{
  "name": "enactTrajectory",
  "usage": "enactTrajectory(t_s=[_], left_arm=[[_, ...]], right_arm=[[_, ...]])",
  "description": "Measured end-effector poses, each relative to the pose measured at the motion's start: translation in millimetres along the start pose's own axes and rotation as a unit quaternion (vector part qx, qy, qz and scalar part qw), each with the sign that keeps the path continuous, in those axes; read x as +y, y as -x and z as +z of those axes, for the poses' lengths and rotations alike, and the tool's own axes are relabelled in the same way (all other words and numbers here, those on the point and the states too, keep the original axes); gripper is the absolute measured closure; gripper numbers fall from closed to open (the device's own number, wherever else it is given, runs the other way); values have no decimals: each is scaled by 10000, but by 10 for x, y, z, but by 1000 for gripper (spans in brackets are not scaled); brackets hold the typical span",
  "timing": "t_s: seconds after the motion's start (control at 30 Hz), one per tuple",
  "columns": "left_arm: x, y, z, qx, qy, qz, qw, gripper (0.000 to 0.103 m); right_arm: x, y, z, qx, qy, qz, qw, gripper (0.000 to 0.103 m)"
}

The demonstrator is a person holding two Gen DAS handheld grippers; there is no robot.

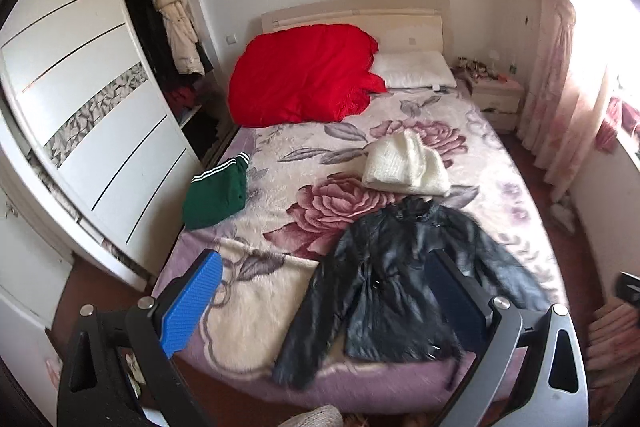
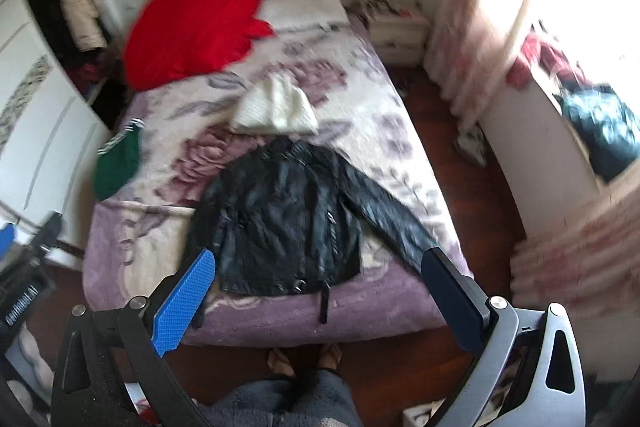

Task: Fold large clothes

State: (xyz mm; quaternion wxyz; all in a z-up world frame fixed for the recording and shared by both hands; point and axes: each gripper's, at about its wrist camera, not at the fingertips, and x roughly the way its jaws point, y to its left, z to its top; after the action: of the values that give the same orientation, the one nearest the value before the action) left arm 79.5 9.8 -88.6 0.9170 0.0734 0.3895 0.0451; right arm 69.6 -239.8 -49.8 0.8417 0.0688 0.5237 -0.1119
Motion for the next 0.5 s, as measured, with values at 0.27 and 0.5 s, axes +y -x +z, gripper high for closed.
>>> enactTrajectory(t_s=[0.27, 0.5], left_arm=[[-611, -1874, -595, 1004, -226, 44, 9947, 0], [-1216, -3163, -1255, 1808, -31, 378, 9828, 0]], right_arm=[[-1519, -2278, -424, 1153, -2105, -428, 9698, 0], [-3129, -4219, -1292, 1980, -3640, -974, 9049, 0]])
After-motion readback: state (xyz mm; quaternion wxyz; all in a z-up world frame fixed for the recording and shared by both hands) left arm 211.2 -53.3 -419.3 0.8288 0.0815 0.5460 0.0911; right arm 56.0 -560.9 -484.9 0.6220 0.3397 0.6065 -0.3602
